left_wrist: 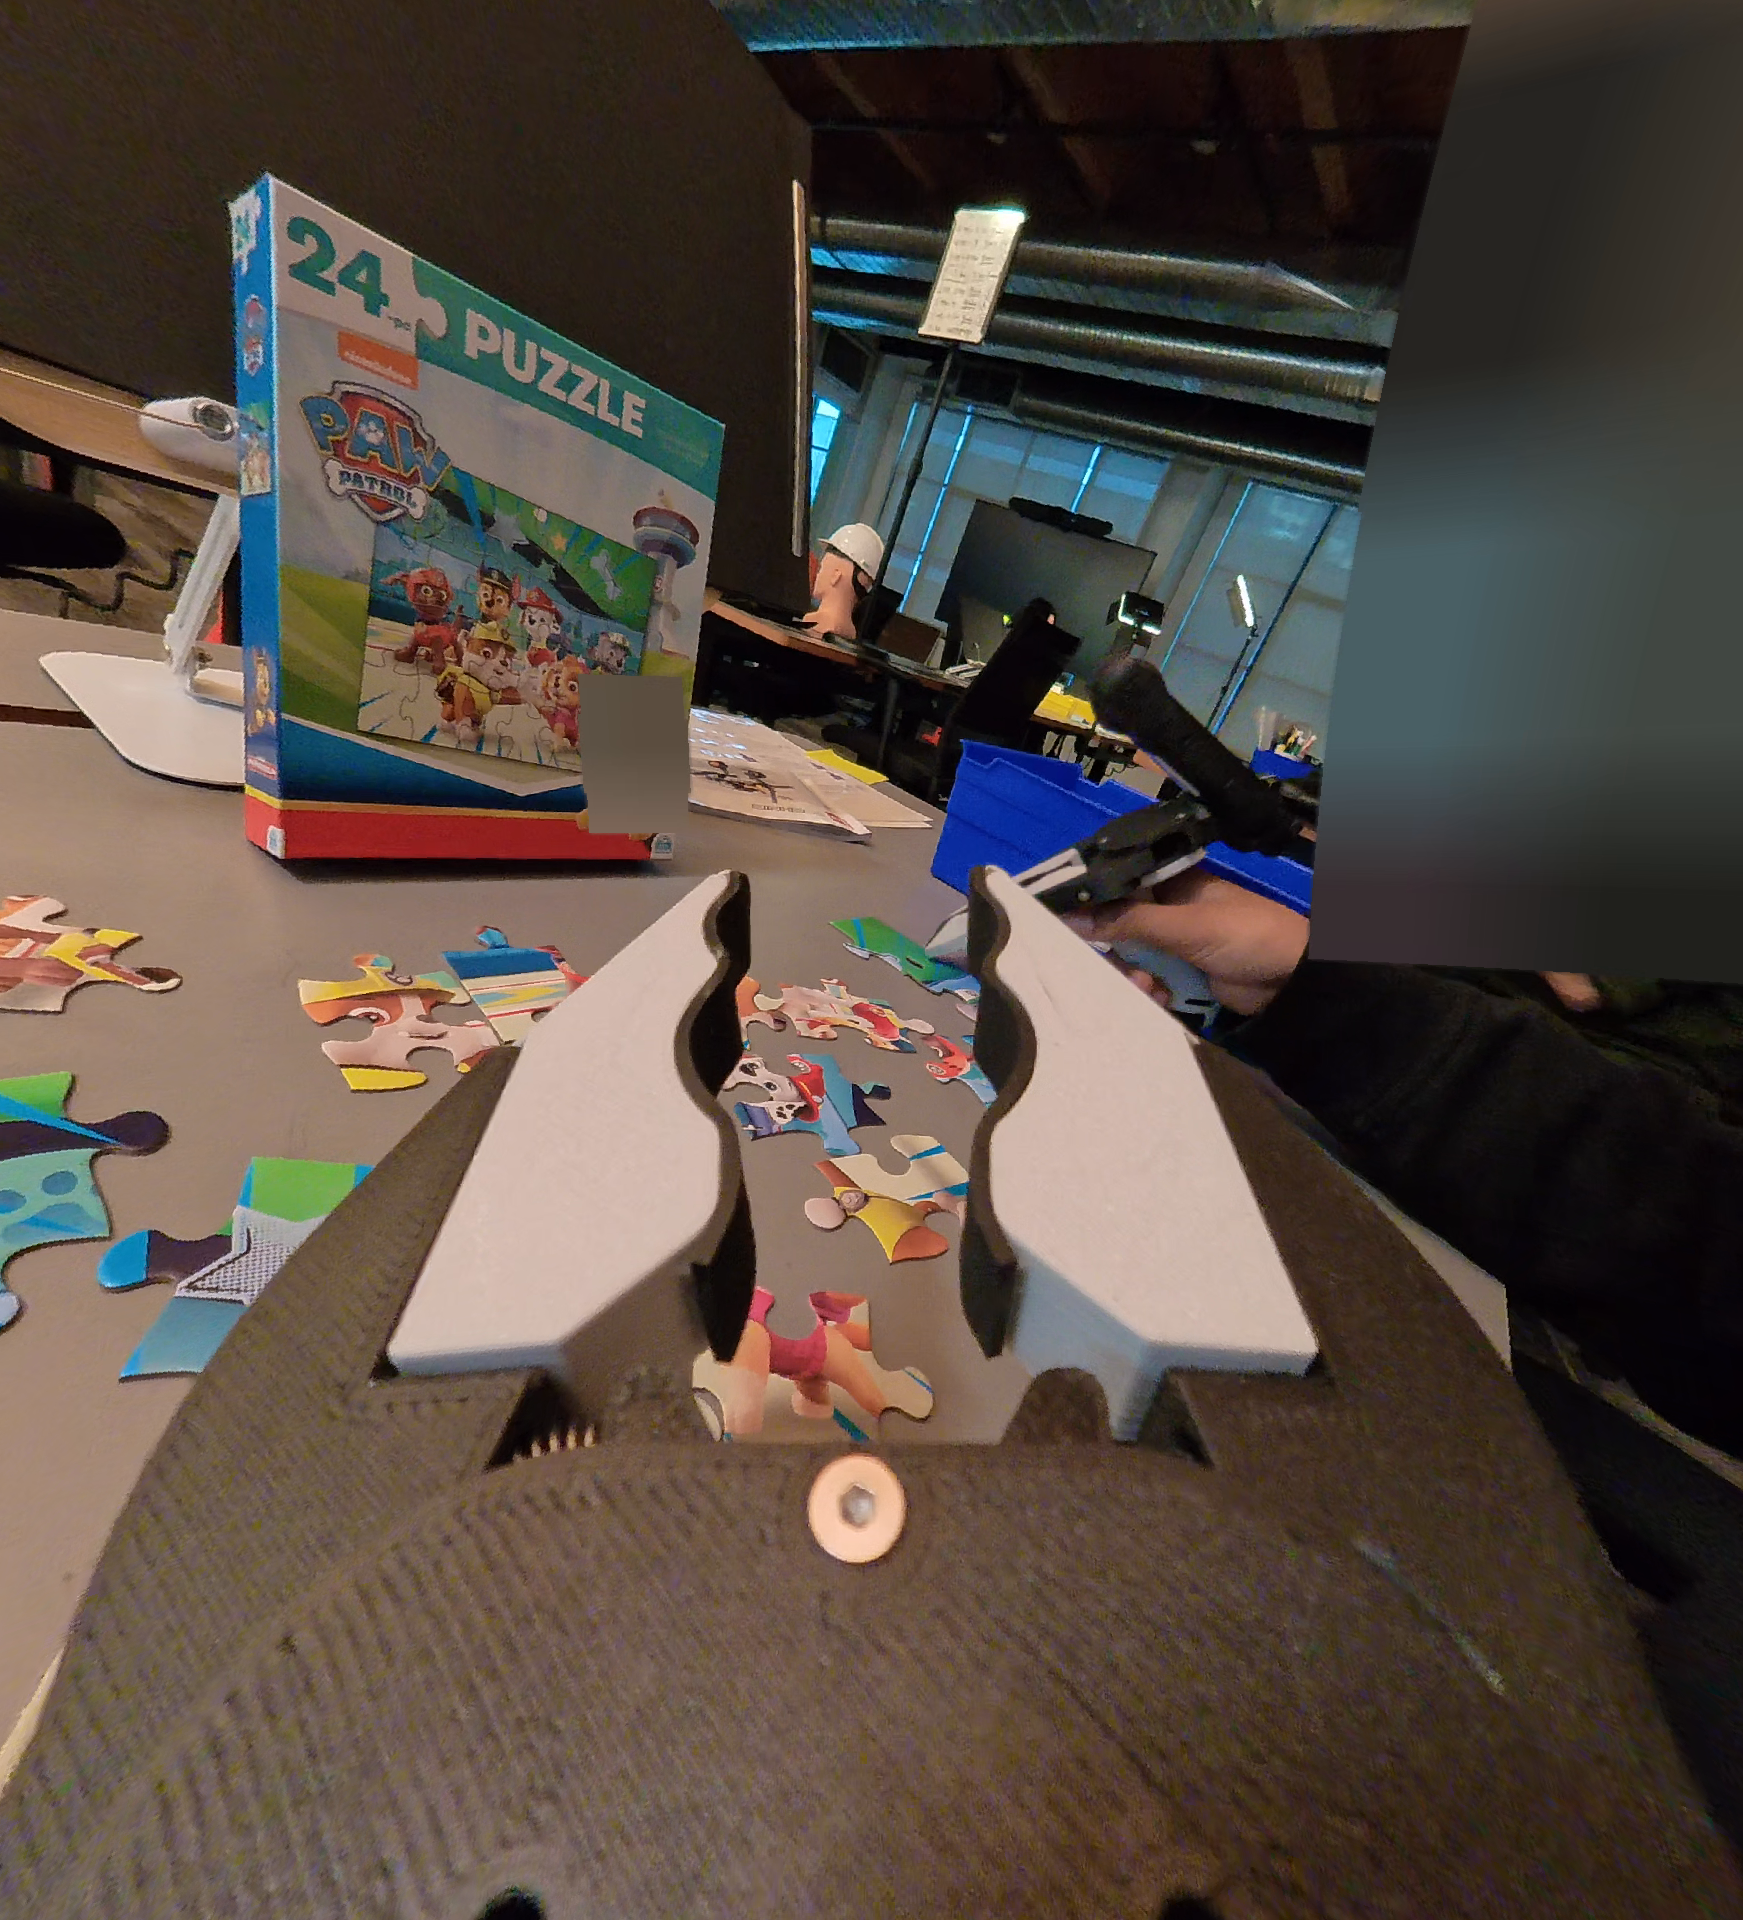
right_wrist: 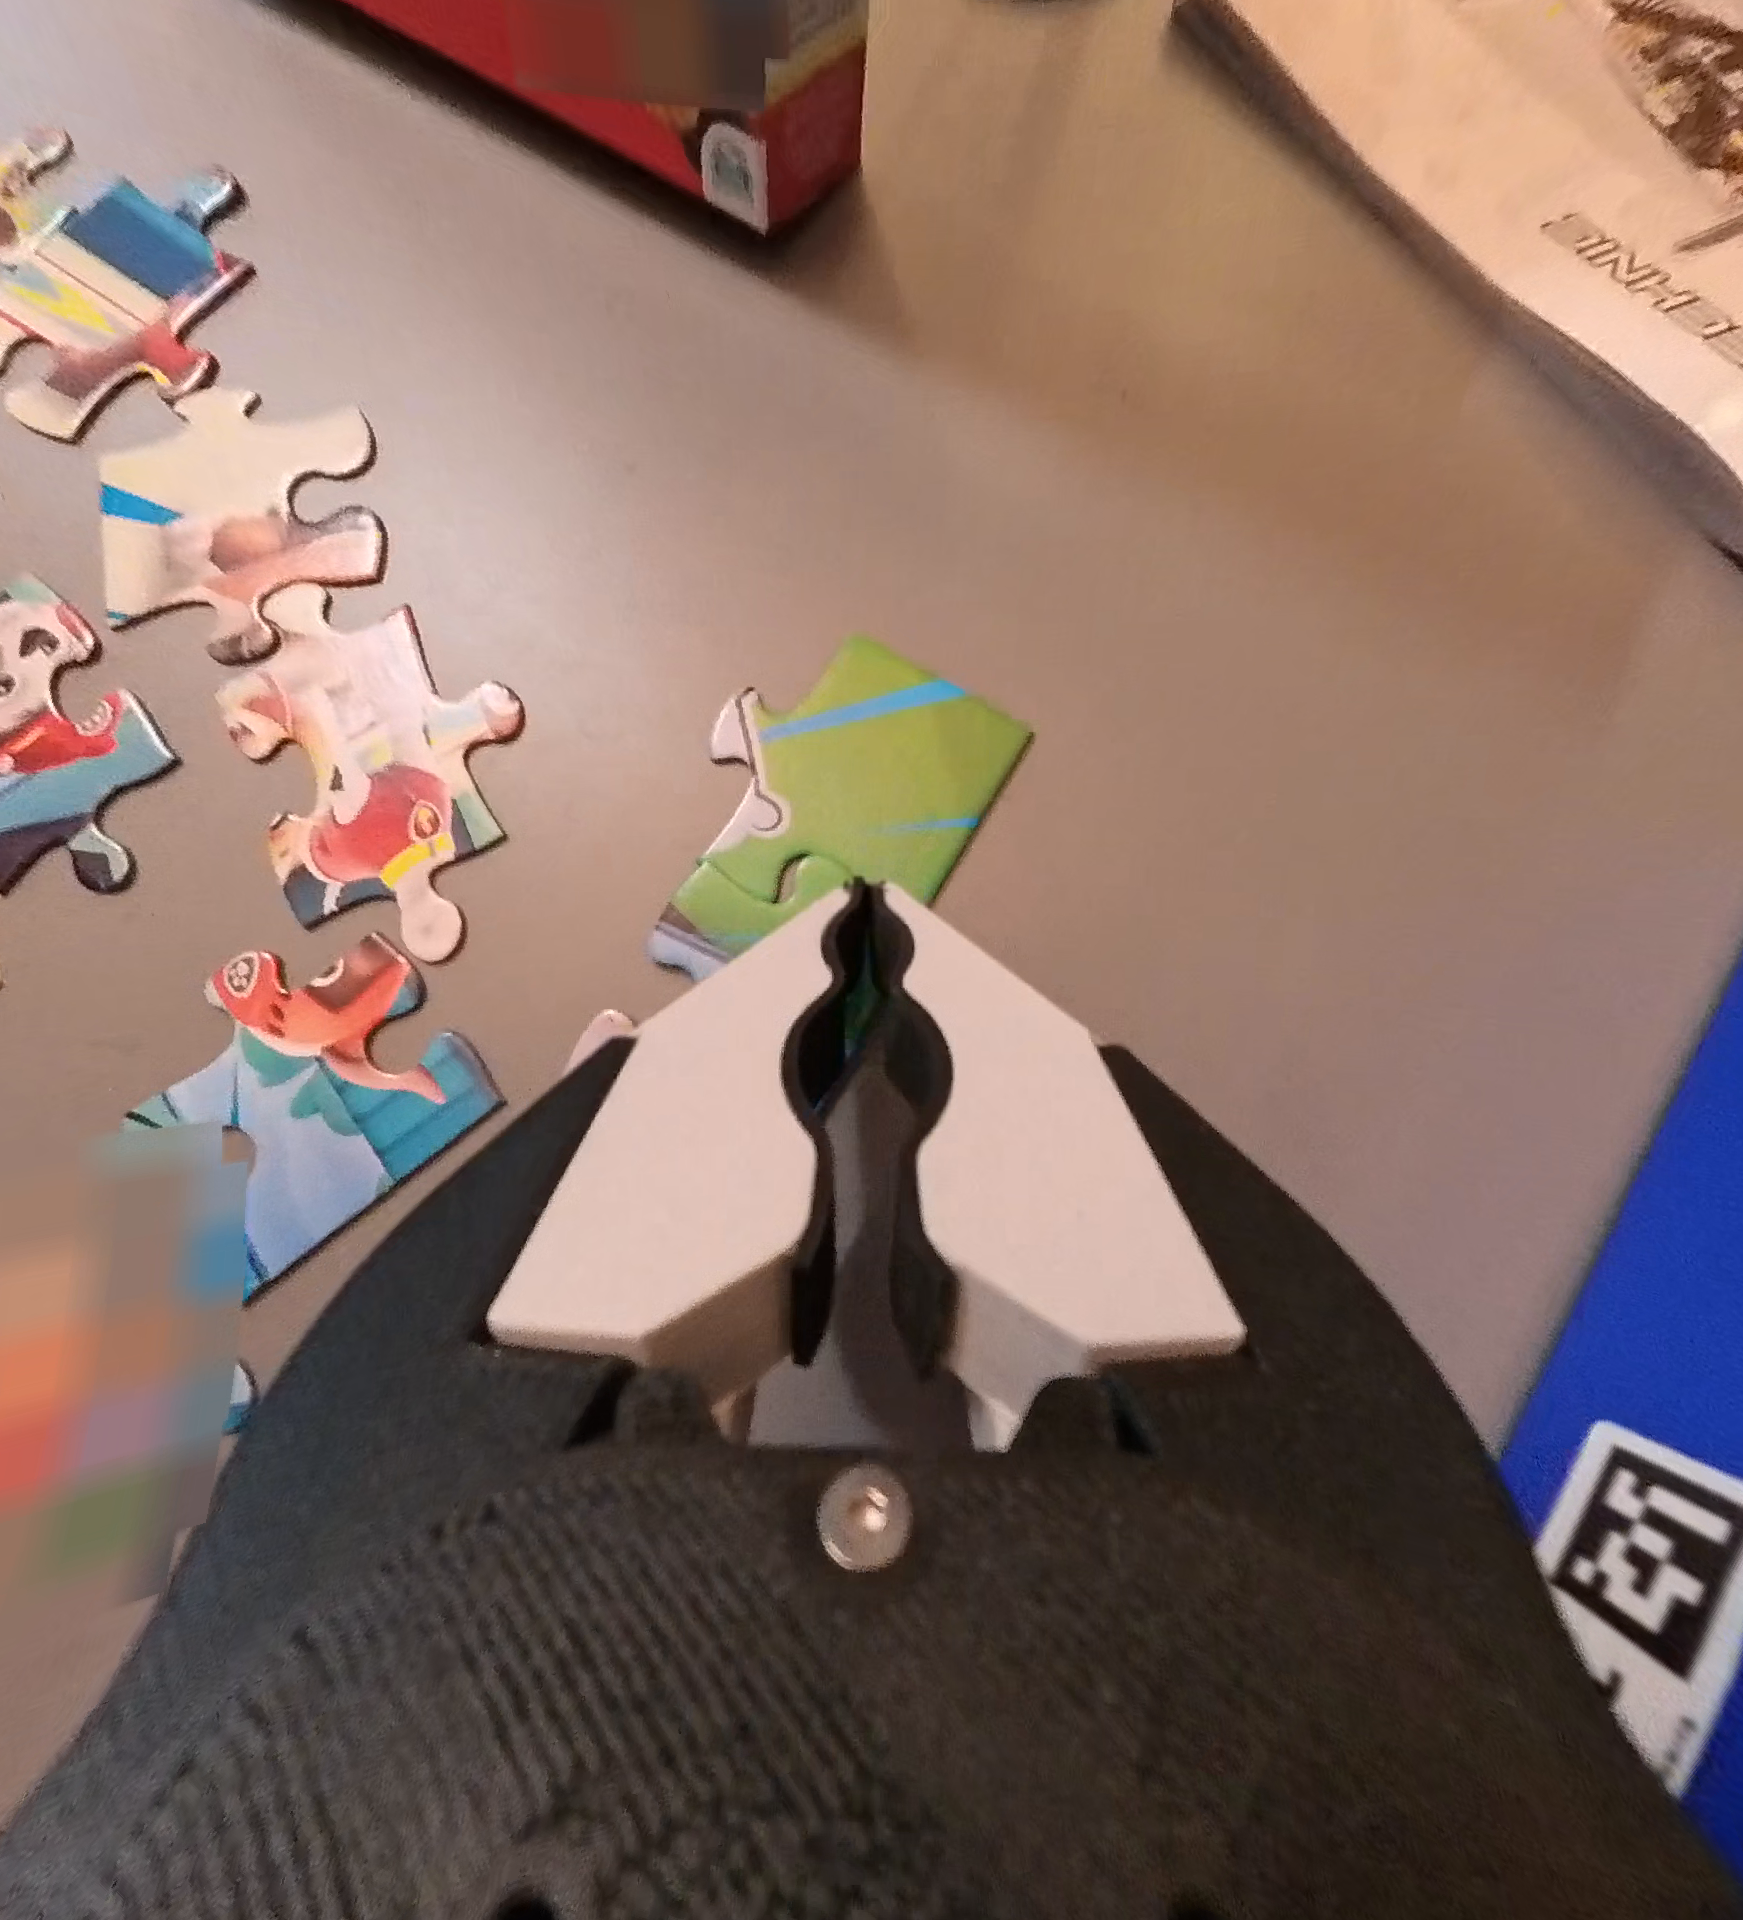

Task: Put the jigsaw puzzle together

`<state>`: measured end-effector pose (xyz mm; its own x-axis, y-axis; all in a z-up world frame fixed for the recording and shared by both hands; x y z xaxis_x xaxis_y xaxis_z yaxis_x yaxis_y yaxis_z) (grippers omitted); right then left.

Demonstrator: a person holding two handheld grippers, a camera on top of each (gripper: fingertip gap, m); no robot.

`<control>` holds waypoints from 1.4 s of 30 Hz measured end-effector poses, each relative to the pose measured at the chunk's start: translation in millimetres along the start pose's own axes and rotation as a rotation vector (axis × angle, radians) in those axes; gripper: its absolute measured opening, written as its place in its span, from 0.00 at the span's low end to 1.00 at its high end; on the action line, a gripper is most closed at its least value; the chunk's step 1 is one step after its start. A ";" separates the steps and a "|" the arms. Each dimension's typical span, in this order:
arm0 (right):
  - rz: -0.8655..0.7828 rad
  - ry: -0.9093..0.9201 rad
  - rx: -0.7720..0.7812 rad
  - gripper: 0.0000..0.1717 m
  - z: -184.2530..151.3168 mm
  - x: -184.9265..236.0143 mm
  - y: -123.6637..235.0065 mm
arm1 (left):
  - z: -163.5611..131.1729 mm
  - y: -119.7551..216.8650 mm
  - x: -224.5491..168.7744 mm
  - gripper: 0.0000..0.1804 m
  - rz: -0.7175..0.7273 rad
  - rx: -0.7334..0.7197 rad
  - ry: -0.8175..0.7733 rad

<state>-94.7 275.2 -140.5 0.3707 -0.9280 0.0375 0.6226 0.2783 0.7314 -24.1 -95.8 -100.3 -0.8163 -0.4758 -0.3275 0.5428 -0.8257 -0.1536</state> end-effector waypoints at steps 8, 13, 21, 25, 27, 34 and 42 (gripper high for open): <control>-0.013 0.037 0.012 0.00 1.2 5.8 -1.7 | -0.3 -0.3 -0.5 0.22 0.000 0.003 -0.005; 0.012 0.081 -0.047 0.00 8.7 12.2 3.7 | -0.4 -0.4 -0.7 0.22 -0.003 0.004 -0.003; 0.055 0.048 -0.005 0.00 13.3 14.9 -8.0 | -0.4 -0.2 -0.5 0.22 0.000 0.004 -0.006; 0.010 0.065 0.032 0.00 10.2 12.0 -7.0 | -0.6 -0.2 -0.8 0.22 -0.002 0.004 -0.005; 0.012 0.055 0.042 0.00 8.4 10.1 -4.4 | -0.5 -0.2 -0.9 0.22 -0.003 0.004 -0.004; 0.035 0.023 -0.020 0.00 10.7 6.6 4.4 | -0.6 -0.3 -1.0 0.22 -0.003 0.004 -0.005; 0.024 0.041 0.025 0.00 5.8 9.6 -3.0 | -0.7 -0.4 -1.0 0.22 -0.001 0.005 -0.007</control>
Point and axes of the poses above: each gripper's, where its closed fingertips meet, y back along the fingers, z out of its top, x = y × z across the jaws, the point moved 9 cm from there along y, back along the fingers, and after that the axes turned 1 degree about -y, right-handed, at the moved point
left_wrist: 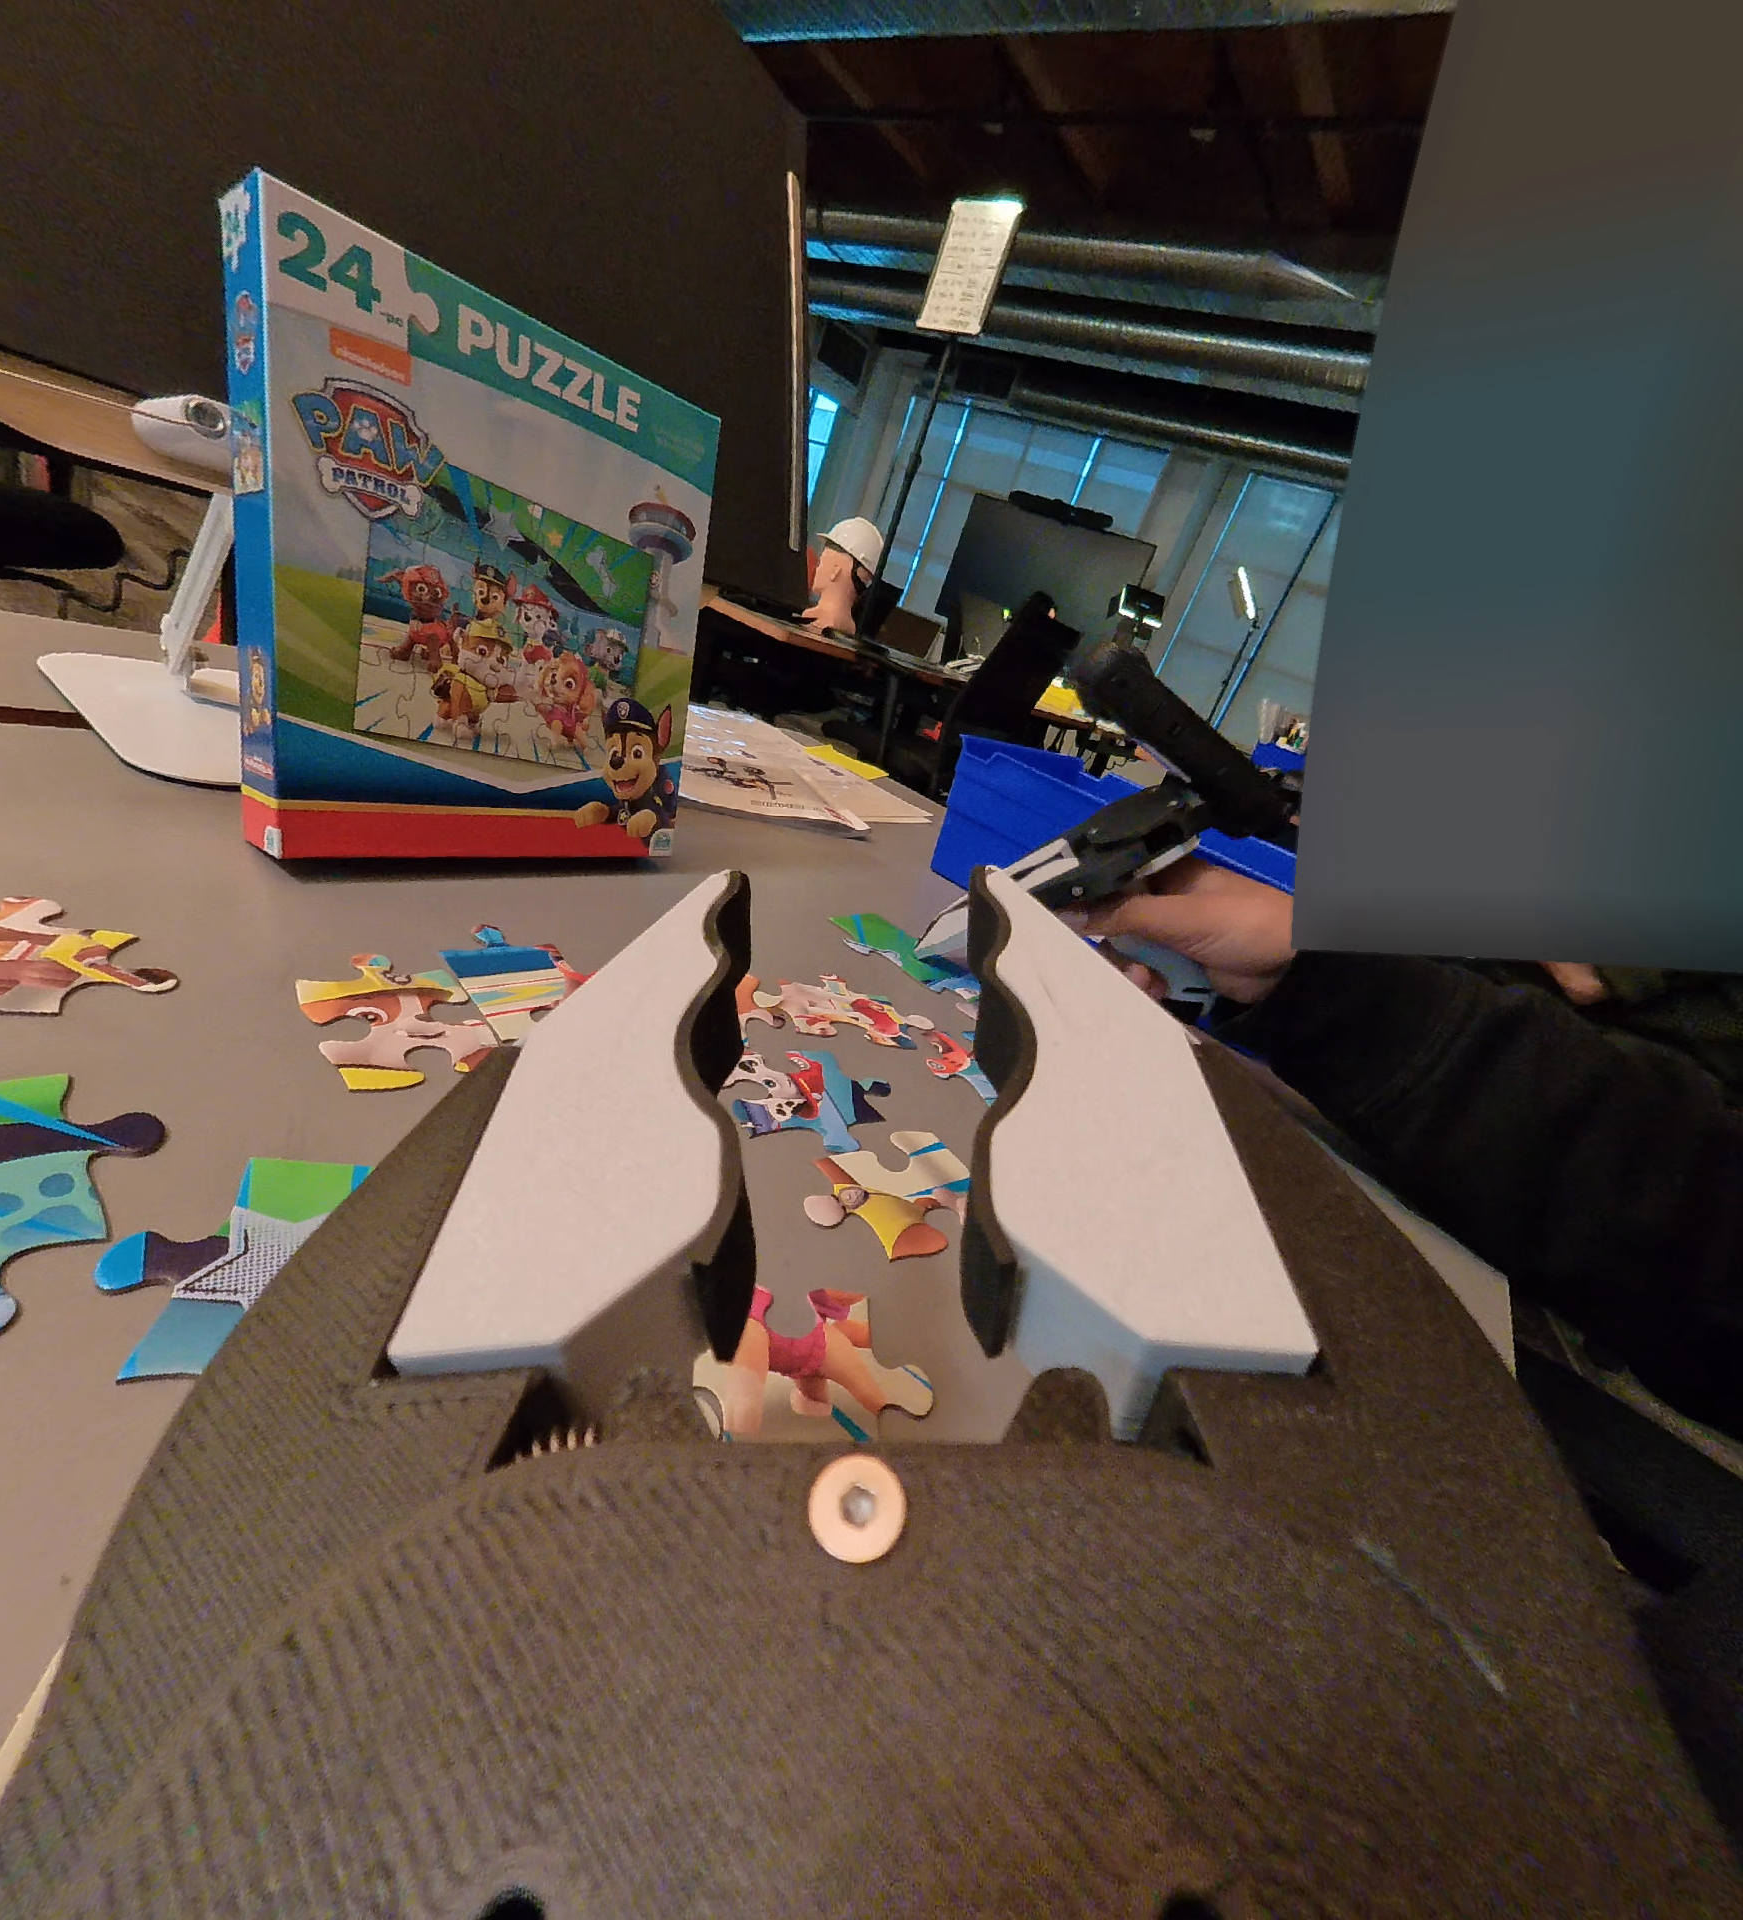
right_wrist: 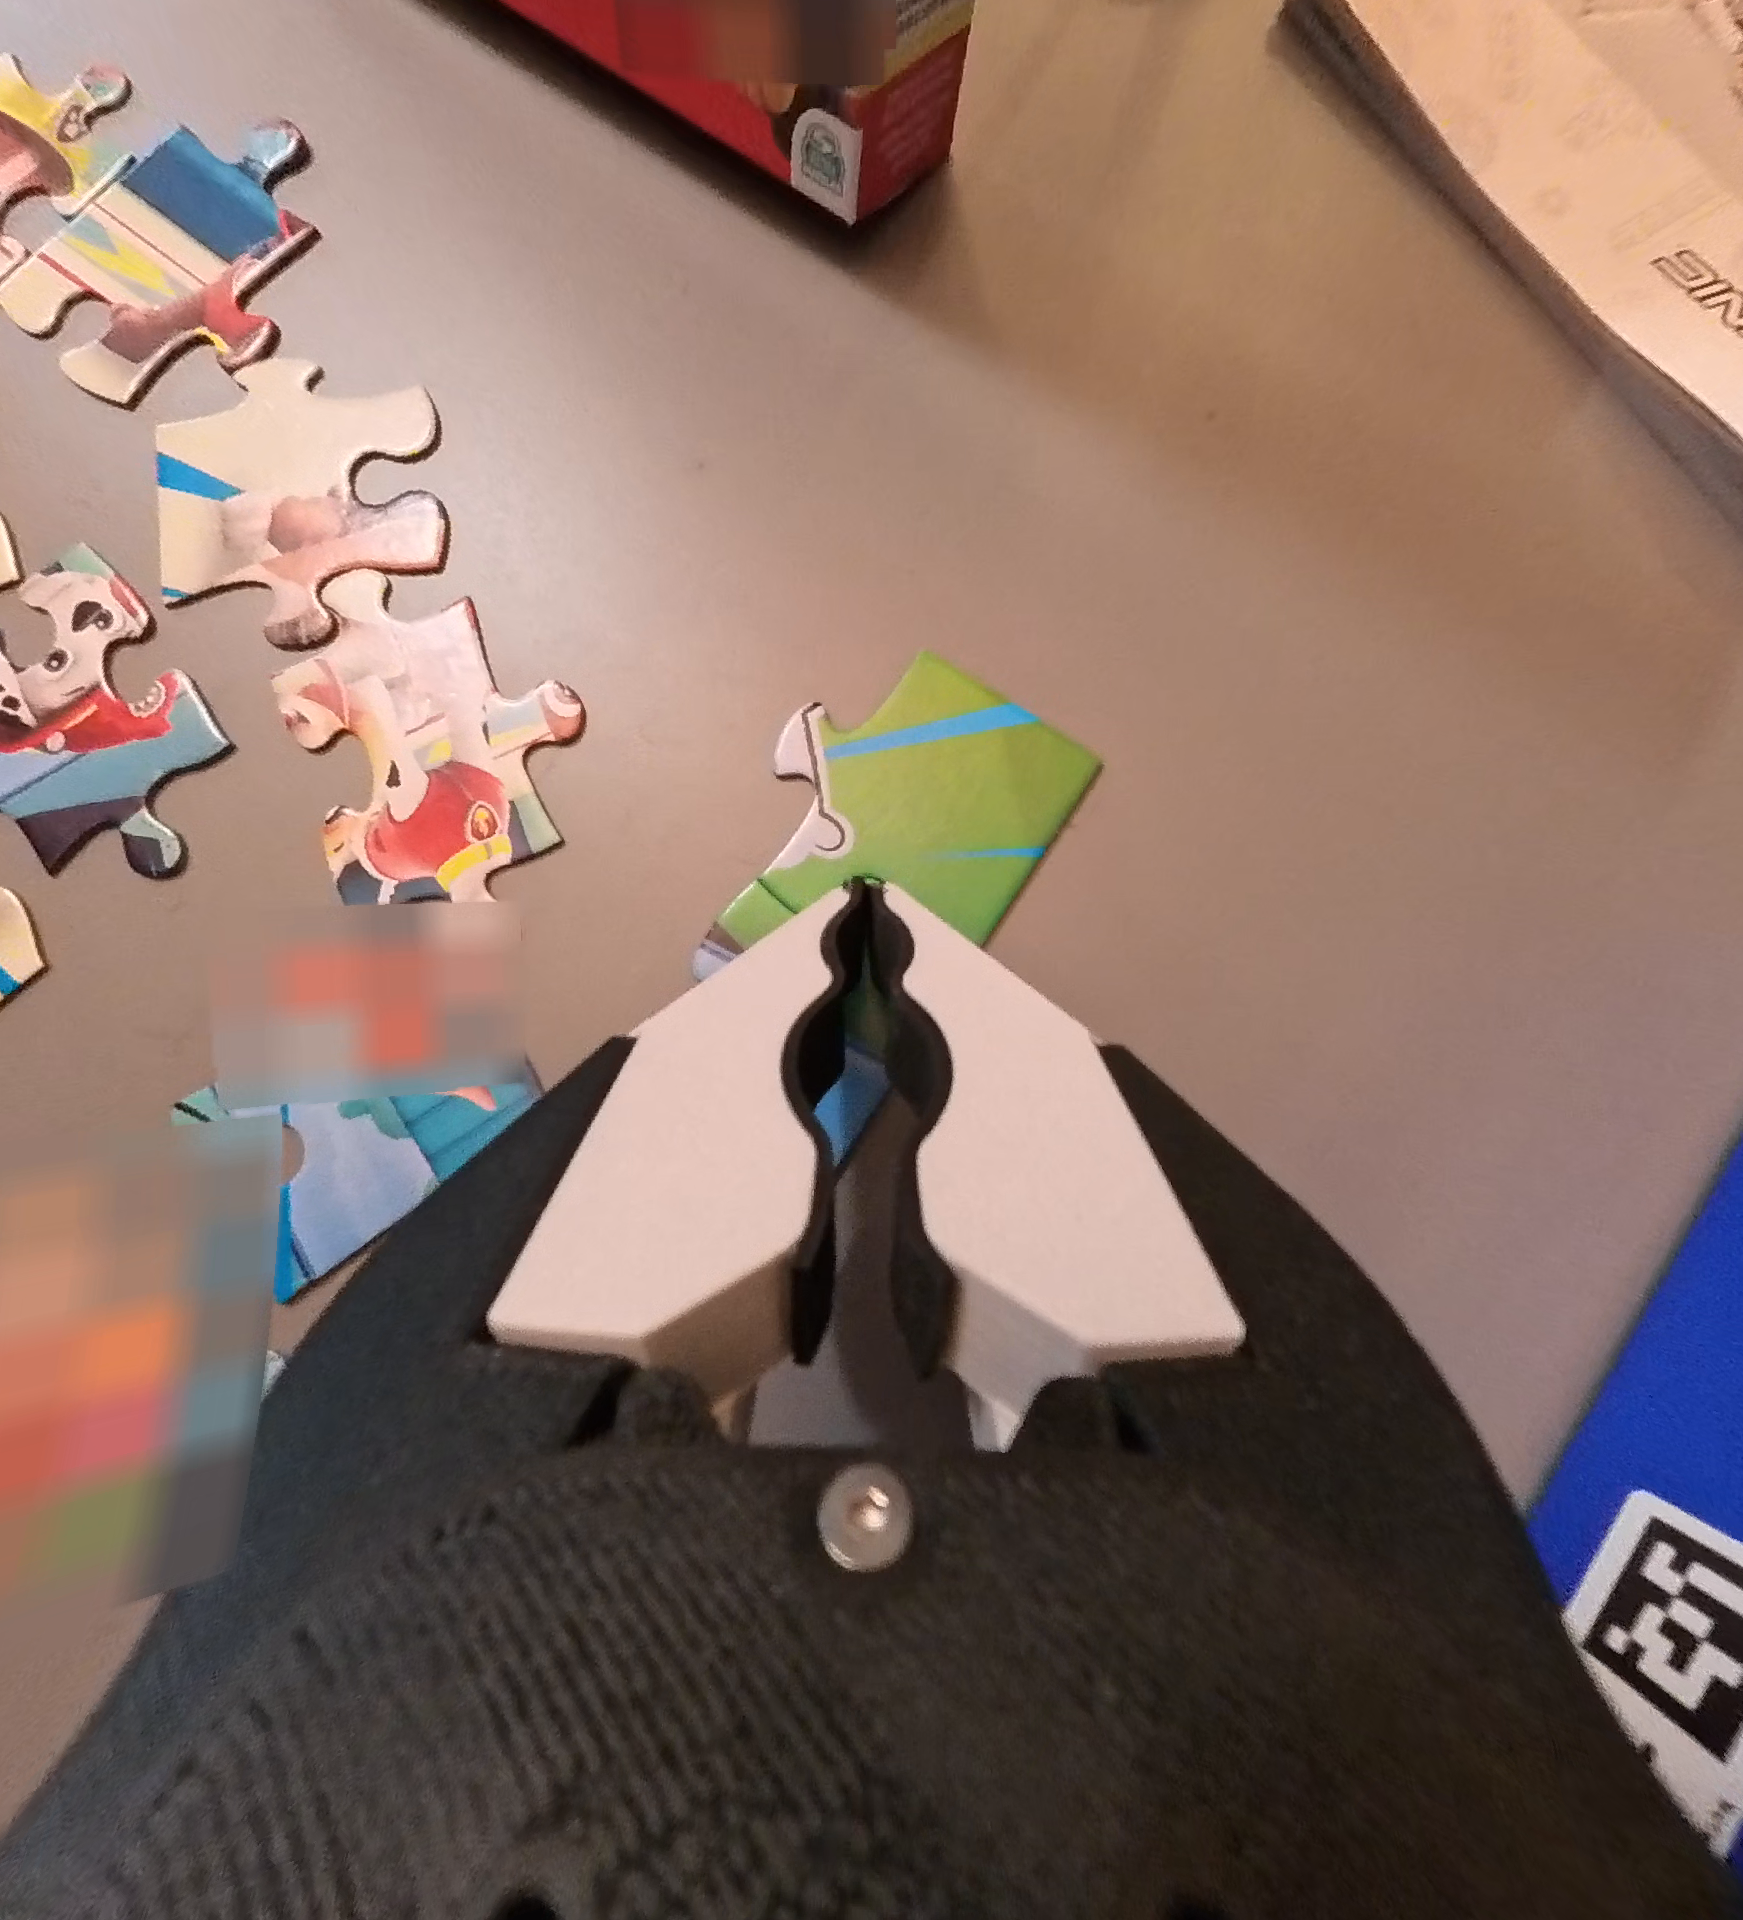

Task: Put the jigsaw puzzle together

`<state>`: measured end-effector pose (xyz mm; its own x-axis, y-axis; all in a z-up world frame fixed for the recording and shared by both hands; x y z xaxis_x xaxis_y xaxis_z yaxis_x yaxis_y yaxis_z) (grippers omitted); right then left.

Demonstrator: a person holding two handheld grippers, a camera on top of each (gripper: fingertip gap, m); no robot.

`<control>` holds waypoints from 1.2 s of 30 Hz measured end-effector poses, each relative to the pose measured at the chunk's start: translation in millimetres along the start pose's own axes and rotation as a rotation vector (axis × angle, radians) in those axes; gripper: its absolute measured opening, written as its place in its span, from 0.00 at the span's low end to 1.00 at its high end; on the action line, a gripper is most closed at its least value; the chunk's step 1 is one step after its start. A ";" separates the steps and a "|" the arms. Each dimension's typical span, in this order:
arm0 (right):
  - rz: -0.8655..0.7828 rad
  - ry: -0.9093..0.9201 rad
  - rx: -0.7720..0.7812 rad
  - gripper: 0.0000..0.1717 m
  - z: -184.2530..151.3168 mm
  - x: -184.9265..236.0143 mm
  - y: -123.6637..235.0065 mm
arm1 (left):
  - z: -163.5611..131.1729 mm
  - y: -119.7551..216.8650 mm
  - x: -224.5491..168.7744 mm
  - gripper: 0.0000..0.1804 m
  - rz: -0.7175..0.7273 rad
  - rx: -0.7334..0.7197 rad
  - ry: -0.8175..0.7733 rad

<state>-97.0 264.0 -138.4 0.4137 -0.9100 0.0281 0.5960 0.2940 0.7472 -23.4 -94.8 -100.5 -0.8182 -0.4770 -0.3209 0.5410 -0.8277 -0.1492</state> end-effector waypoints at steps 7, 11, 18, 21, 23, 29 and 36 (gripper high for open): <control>-0.004 0.013 0.011 0.00 -2.8 2.7 1.5 | 0.1 0.0 -0.2 0.22 -0.003 0.000 0.002; -0.012 0.000 -0.042 0.00 0.9 2.4 8.5 | 0.0 0.2 0.0 0.22 -0.001 -0.001 0.002; -0.008 0.006 -0.035 0.01 5.1 5.8 0.1 | -0.2 -0.1 -0.2 0.22 -0.002 0.002 0.000; -0.044 0.024 -0.030 0.15 7.4 9.8 -4.3 | -0.1 0.2 0.2 0.22 0.001 0.000 0.000; -0.138 0.040 -0.021 0.30 7.4 5.9 -4.9 | 0.0 0.2 0.3 0.22 0.001 0.001 0.001; -0.106 -0.087 -0.028 0.36 0.7 2.4 -6.0 | 0.1 0.2 -0.1 0.22 -0.004 -0.001 0.004; -0.111 -0.089 -0.029 0.31 -3.9 -3.5 -2.8 | 0.3 0.5 0.0 0.22 -0.003 -0.002 0.005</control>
<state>-97.5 267.5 -143.1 0.2823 -0.9593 0.0062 0.6546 0.1974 0.7298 -23.2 -95.3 -100.3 -0.8190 -0.4730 -0.3250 0.5388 -0.8286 -0.1520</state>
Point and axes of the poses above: each gripper's, where its closed fingertips meet, y back along the fingers, z out of its top, x = y × z across the jaws, the point moved 9 cm from there along y, back along the fingers, and after that the axes turned 1 degree about -y, right-handed, at the moved point
